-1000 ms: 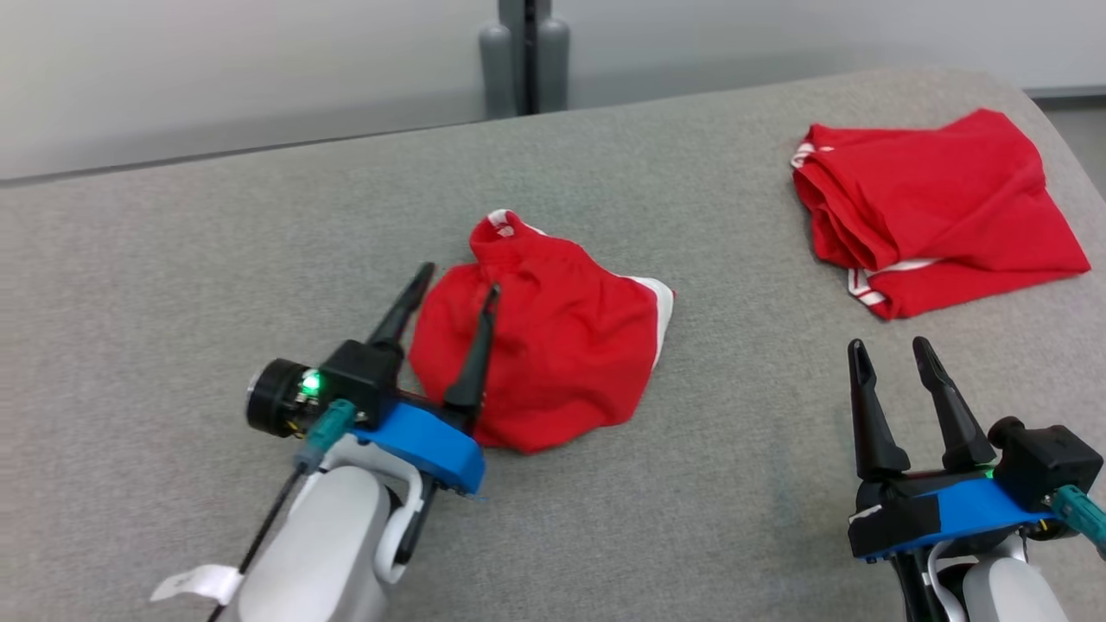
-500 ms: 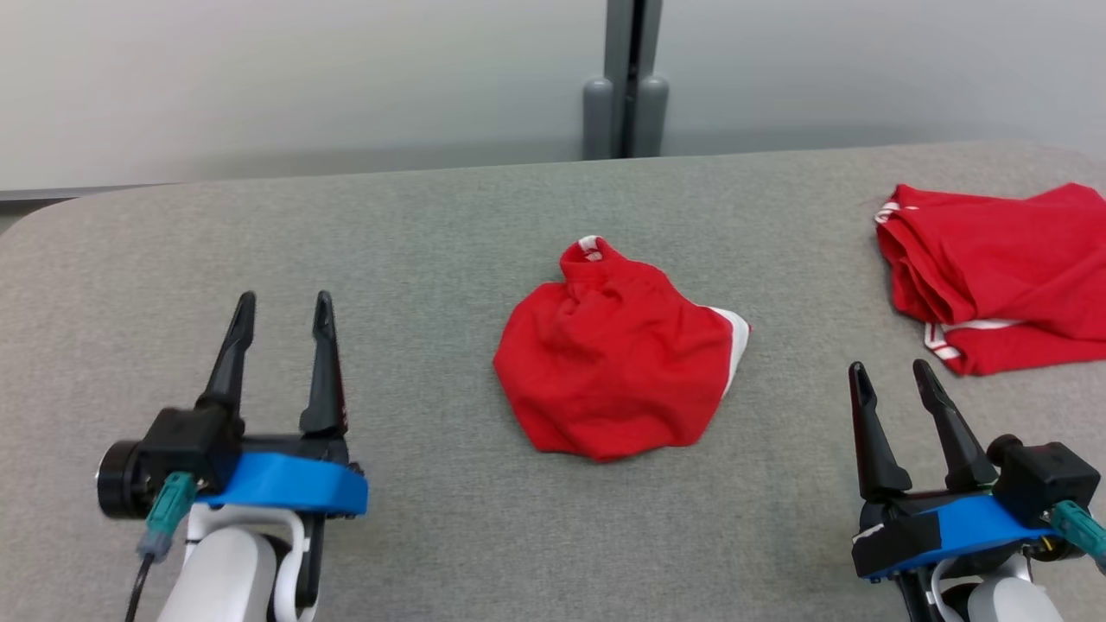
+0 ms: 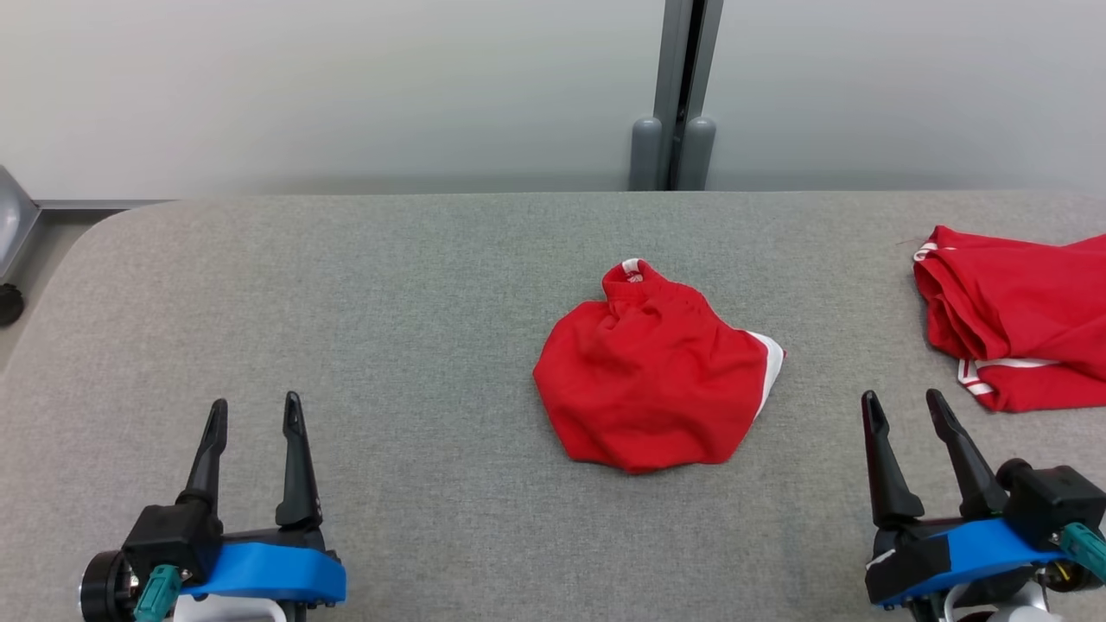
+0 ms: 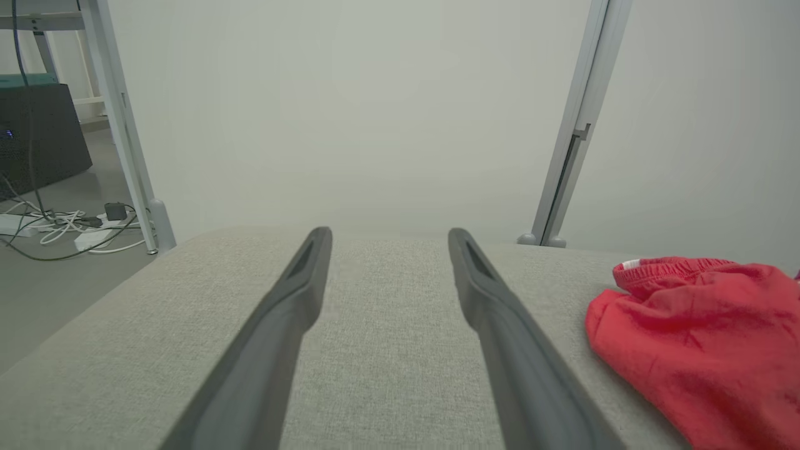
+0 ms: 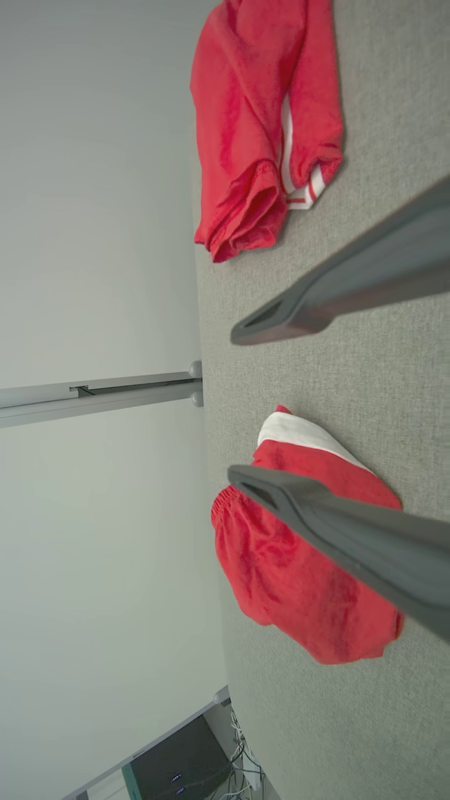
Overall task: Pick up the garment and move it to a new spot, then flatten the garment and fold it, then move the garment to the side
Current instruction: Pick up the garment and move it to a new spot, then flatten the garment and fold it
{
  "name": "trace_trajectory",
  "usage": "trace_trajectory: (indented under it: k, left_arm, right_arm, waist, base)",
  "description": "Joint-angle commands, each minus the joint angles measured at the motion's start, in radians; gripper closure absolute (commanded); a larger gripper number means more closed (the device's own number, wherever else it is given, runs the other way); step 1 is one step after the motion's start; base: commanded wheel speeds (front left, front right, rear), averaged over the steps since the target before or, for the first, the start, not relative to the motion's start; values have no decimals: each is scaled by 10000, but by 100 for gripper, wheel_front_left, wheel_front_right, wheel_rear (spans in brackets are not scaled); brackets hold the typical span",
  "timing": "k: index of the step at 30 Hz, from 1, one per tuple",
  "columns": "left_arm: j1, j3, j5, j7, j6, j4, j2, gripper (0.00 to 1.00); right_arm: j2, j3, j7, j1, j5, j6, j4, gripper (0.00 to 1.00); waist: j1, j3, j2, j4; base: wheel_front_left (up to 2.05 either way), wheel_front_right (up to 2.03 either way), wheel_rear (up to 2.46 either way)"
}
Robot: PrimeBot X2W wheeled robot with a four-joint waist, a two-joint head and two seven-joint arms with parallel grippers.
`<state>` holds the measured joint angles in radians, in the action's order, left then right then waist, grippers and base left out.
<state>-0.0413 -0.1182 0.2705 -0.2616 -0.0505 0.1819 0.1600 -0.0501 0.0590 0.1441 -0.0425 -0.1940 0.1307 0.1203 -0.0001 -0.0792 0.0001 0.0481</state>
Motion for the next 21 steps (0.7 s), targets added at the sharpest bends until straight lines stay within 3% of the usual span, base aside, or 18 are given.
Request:
trace_trajectory:
  k: [1, 21]
  left_arm:
    - [82, 54, -83, -46, 46, 25, -20, 0]
    - [0, 534, -422, -47, 341, 2, -271, 0]
  right_arm:
    - [-7, 33, -47, 141, 79, 2, -53, 0]
    - [-7, 16, -226, -169, 134, 2, -17, 0]
  waist:
    - [1, 28, -1, 23]
    - [1, -110, -1, 70]
  base:
    - [0, 0, 0]
    - [0, 0, 0]
